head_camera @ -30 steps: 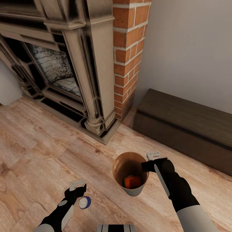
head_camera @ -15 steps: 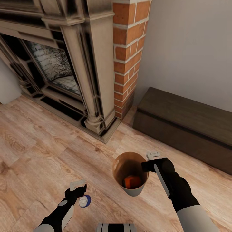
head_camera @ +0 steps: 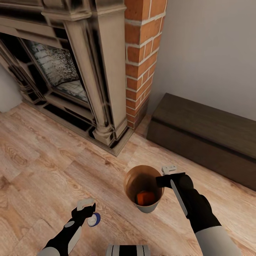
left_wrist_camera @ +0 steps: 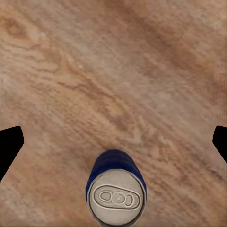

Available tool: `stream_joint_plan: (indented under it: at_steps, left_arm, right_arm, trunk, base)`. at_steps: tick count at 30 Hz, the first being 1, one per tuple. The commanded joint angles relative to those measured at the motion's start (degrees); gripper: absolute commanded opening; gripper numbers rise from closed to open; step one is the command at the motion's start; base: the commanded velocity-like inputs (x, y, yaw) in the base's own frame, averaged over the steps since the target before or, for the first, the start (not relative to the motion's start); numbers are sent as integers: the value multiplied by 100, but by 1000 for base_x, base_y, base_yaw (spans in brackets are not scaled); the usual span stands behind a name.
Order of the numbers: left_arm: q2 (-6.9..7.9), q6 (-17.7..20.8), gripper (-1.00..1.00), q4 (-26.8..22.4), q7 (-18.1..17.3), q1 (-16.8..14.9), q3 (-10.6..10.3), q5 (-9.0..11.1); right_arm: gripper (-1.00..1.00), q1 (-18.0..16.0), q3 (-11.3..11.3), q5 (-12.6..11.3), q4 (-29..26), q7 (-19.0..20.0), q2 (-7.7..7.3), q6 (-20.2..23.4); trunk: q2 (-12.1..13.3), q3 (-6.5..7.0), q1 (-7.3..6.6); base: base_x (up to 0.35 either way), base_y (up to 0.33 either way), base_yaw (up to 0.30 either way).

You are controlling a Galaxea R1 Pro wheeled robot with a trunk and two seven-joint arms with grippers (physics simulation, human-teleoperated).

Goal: Put the three can of soda from the living room inside the tash can in the kitchen.

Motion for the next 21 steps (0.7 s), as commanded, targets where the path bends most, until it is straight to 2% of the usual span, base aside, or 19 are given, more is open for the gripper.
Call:
stream_joint_plan:
  at_steps: [1,21]
  left_arm:
    - [0,0,100,0,0,0,0,0]
    - [-9,0,100,0,0,0,0,1]
  right_arm:
    - [-100,-3,0,-108,-37,31,1,3]
    - [-100,-31,0,-106,-212,32,1,4]
  trunk:
    - [0,-9,0]
    - [0,-192,0]
  base:
    - [0,0,0]
    - [0,0,0]
